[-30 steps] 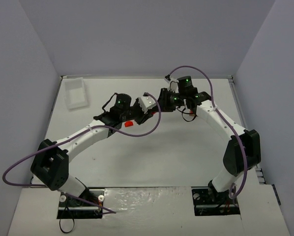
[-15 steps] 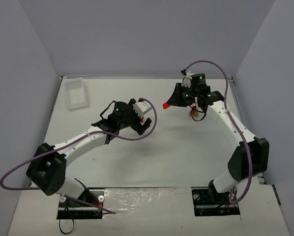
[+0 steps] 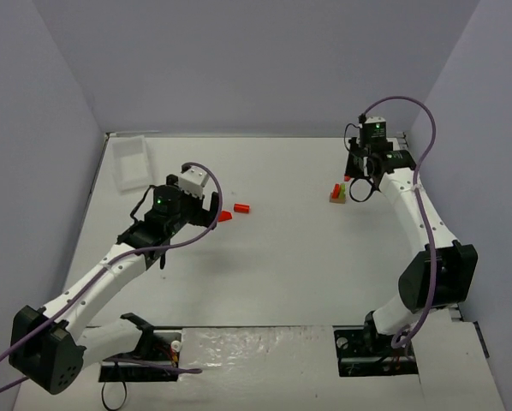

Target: Build the wood block tower

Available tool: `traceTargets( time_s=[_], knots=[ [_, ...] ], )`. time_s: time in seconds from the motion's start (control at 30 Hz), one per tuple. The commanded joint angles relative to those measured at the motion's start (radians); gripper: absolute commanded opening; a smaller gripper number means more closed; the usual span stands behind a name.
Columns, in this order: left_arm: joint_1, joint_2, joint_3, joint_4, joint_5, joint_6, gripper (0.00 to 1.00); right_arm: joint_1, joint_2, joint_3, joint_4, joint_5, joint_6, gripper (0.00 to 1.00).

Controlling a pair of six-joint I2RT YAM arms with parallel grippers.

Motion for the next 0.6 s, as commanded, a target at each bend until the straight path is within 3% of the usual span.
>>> traceTargets(
  time_s=[0.0, 0.57],
  knots=[
    [0.037, -0.034, -0.036, -0.04, -0.042, -0.062, 0.91, -0.079, 0.057, 0.026, -0.003, 0.077, -0.034, 0.0],
    [0.037, 0.0, -0.027, -0.038, -0.037, -0.021, 0.91, -0.134, 0.204, -0.01, 0.181, -0.093, -0.117, 0.0]
  ],
)
